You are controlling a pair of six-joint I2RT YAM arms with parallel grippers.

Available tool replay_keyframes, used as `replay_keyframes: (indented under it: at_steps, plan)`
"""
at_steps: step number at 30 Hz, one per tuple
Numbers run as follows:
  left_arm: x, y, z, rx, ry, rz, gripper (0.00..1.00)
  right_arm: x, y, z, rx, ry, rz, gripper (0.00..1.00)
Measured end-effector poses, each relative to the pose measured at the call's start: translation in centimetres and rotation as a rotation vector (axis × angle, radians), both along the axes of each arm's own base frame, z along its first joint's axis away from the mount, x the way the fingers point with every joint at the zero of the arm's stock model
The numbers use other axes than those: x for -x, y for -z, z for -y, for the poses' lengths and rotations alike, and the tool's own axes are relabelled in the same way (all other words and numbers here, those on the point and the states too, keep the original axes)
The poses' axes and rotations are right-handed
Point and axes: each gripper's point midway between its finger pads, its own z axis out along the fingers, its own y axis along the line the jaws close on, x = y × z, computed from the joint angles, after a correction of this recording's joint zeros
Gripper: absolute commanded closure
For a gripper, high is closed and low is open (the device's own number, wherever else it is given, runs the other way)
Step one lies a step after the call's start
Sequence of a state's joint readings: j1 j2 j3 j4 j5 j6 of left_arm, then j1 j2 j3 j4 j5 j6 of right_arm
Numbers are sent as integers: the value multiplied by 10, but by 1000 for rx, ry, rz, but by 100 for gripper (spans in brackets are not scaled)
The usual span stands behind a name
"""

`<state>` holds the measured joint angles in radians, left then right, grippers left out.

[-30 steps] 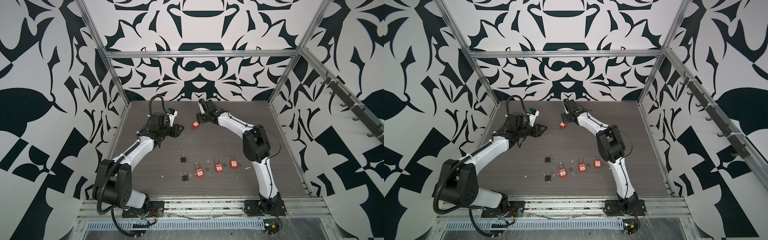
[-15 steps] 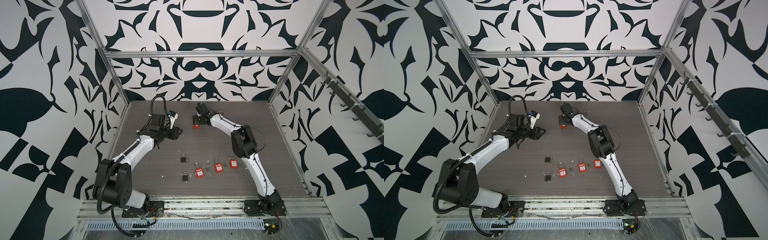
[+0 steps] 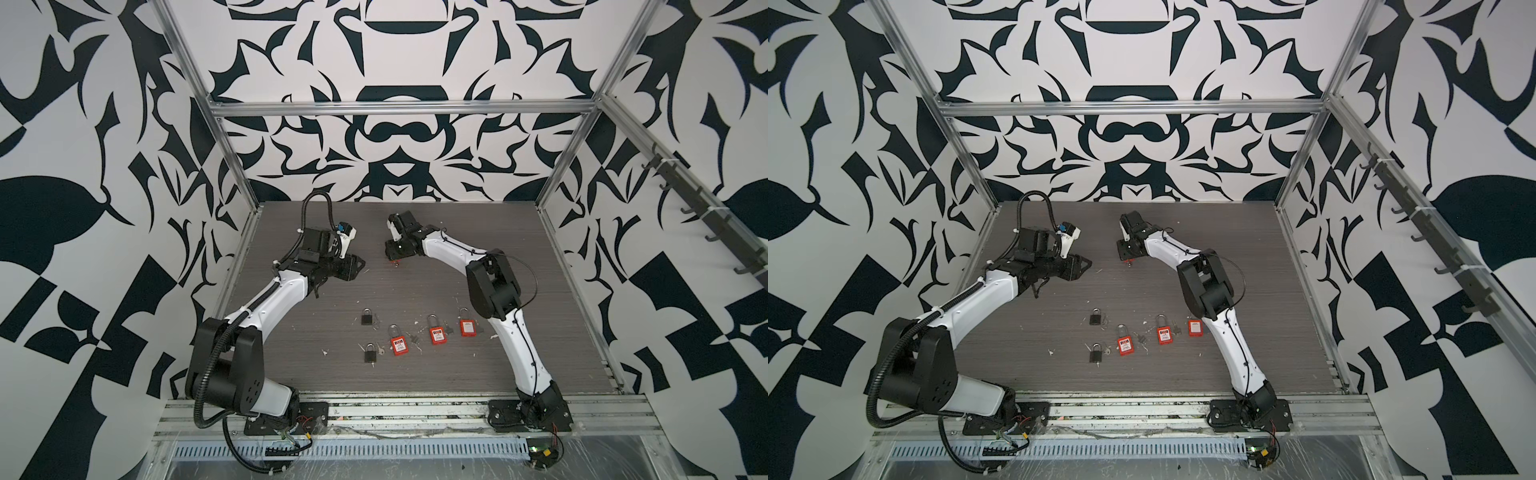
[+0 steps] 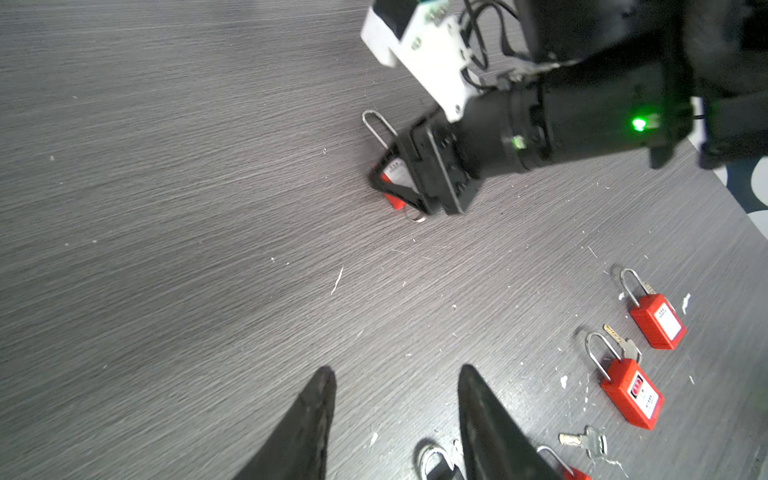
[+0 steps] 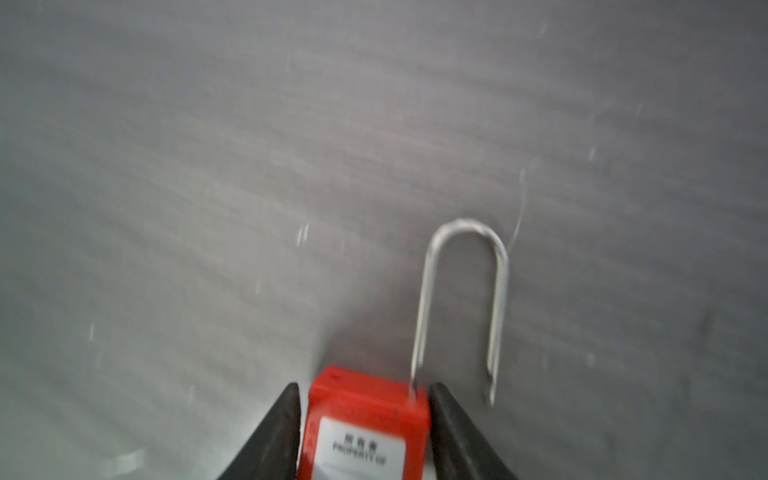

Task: Lock with the key

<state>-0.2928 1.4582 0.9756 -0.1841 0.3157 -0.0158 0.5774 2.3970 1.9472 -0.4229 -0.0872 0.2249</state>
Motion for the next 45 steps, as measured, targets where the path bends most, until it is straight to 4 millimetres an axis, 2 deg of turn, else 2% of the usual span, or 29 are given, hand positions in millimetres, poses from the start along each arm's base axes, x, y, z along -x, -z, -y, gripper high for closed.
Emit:
replay_keyframes:
  at_steps: [2, 5, 10, 15, 18, 23, 27, 31, 45]
  plan:
    - [1, 1, 0, 3, -1, -4, 50, 14, -1, 3, 9, -57, -14, 48]
    - [4, 2, 0, 5, 0, -9, 50, 35, -5, 8, 19, -135, -29, 41]
    - [9, 1, 1, 8, 2, -9, 50, 51, -20, 14, 21, -193, -7, 34]
    - [12, 0, 5, 9, 12, -8, 50, 41, -32, 13, 4, -136, 24, 32]
    - [14, 1, 9, 8, 24, -10, 50, 34, -29, 11, -1, -85, 16, 32]
    - [18, -1, 14, 5, 36, -4, 50, 30, -11, 11, 21, -15, -8, 33]
    - [19, -5, 15, 8, 36, 9, 50, 29, -1, 5, 40, 9, -13, 39]
    - [21, -5, 14, 5, 32, 11, 50, 31, 5, 0, 63, 19, -8, 41]
    - [26, -2, 18, -6, 40, 7, 50, 30, 6, -7, 105, -19, 31, 56]
